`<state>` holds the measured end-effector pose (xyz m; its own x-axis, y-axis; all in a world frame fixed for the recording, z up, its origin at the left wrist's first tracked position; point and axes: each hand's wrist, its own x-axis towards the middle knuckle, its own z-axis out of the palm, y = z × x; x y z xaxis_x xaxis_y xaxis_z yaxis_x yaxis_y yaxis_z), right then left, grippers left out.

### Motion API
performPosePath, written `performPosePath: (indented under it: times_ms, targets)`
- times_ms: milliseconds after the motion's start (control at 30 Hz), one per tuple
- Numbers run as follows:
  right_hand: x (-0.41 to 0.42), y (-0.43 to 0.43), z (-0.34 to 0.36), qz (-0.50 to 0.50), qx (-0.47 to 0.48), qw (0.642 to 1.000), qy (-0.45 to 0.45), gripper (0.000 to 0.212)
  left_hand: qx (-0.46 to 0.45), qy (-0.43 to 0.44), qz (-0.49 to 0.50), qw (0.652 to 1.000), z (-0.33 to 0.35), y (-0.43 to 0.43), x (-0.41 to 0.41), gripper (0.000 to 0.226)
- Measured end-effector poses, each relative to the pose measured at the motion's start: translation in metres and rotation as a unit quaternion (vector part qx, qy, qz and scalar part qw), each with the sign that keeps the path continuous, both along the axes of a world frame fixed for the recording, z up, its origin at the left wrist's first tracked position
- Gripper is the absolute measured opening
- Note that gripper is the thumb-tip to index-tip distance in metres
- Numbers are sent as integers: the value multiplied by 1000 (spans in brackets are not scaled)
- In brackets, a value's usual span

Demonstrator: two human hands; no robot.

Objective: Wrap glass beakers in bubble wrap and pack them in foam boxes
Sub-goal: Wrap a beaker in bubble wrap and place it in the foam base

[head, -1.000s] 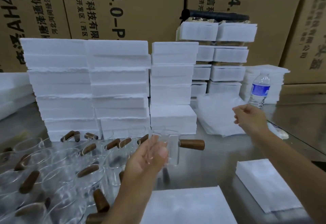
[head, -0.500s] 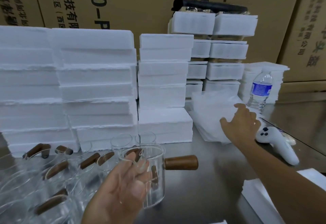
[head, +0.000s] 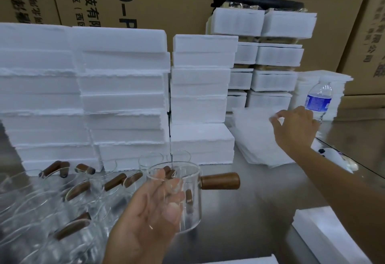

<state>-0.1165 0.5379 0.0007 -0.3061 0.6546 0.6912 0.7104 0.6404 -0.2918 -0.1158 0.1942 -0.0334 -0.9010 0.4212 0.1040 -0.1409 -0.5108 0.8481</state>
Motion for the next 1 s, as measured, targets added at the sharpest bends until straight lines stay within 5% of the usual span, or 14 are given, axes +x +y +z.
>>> performPosePath:
  times_ms: [67,133,300,500,600,767,867,933,1000]
  targets:
    - [6,-11,12,18,-13,1000,19,27,-21,49,-3,999,-4,-4,1,100]
    - [14,-24,25,66,-17,997,47,26,-38,75,13,996,-3,-4,5,112]
    - [48,-75,50,299,-116,939,122,21,-37,100,12,994,-2,-9,13,103]
    - [92,-147,59,405,-201,875,175,25,30,83,31,996,16,-19,25,89]
    - [107,-182,63,480,-330,766,273,22,74,91,51,992,32,-32,30,70]
    - [115,-231,64,481,-545,526,442,7,111,128,70,983,63,-60,40,46]
    - [112,-258,41,432,-618,448,481,22,114,155,71,979,79,-72,47,49]
    - [108,-278,19,379,-626,443,518,29,111,171,68,977,86,-79,50,58]
    - [109,-298,-3,317,-594,515,530,16,86,178,64,978,87,-86,51,70]
